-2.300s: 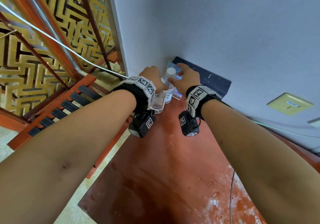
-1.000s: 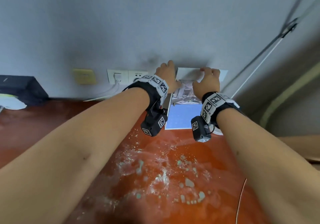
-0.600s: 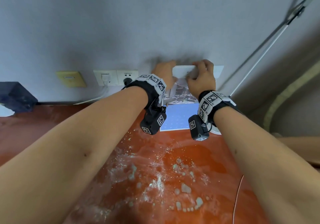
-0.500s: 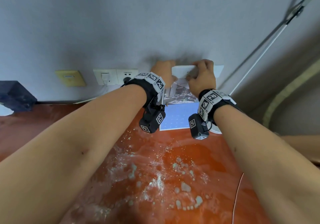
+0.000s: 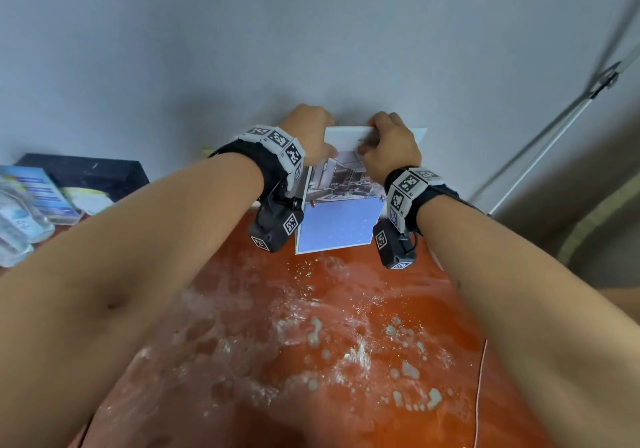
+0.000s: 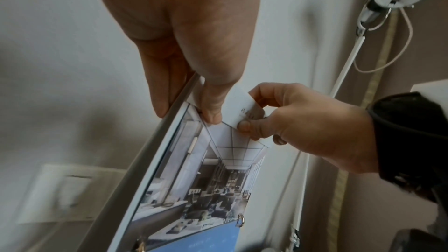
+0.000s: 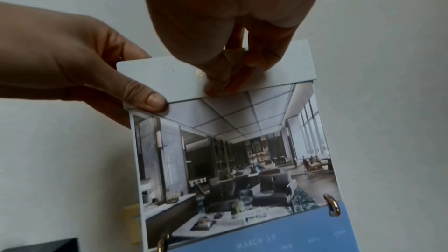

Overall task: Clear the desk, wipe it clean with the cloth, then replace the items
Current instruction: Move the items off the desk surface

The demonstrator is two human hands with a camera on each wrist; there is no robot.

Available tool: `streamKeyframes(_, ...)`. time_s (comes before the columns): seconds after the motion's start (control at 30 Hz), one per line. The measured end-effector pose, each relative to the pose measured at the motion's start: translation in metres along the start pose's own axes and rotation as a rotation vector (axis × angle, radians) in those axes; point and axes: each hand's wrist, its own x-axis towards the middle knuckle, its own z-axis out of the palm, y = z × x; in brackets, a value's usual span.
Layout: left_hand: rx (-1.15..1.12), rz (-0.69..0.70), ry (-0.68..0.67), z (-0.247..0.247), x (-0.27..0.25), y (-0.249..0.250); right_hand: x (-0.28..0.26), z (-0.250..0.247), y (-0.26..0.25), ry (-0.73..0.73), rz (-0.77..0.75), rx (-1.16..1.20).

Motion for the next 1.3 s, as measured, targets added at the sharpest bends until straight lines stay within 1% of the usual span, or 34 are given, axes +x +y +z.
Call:
streamKeyframes(0.07,-0.005,-0.021,0.004,-0.011,-0.007,-0.010,0.003,0.002,-0.016,-0.015,-0.021,-0.004)
streamKeyframes(0.1,0.002,-0.025,0.019,-0.021,-0.019,-0.022,0.002,0.008,-0.032,-0.023,-0.043,-0.005)
streamKeyframes(0.13,0.019,-0.048,0.004,-0.032,-0.033,-0.035,-0.002,0.016,-0.049,-0.045,-0.065,-0.004)
streamKeyframes(0.2,0.009,-0.097,0.022,-0.050,-0.057,-0.066,-0.007,0.031,-0.088,-0.072,-0.133,0.010)
streamKeyframes(0.33,0.019,-0.197,0.058,-0.085,-0.106,-0.130,-0.015,0.068,-0.165,-0.131,-0.255,0.060)
streamKeyframes(0.5,0.043,-0.283,0.115,-0.125,-0.161,-0.205,-0.024,0.117,-0.257,-0.187,-0.369,0.128)
streamKeyframes(0.7,0.088,-0.372,0.128,-0.152,-0.211,-0.284,-0.034,0.179,-0.342,-0.270,-0.475,0.169)
streamKeyframes(0.83,0.085,-0.433,0.128,-0.158,-0.229,-0.325,-0.037,0.216,-0.379,-0.335,-0.527,0.164)
streamKeyframes(1.0,0.057,-0.485,0.140,-0.157,-0.244,-0.363,-0.037,0.251,-0.414,-0.409,-0.605,0.179)
streamKeyframes(1.07,0.054,-0.506,0.145,-0.156,-0.245,-0.374,-0.035,0.261,-0.424,-0.435,-0.626,0.188)
streamKeyframes(1.17,0.056,-0.522,0.144,-0.155,-0.246,-0.387,-0.032,0.277,-0.434,-0.463,-0.613,0.250)
streamKeyframes(1.3,0.055,-0.544,0.153,-0.151,-0.245,-0.402,-0.027,0.294,-0.444,-0.478,-0.666,0.202)
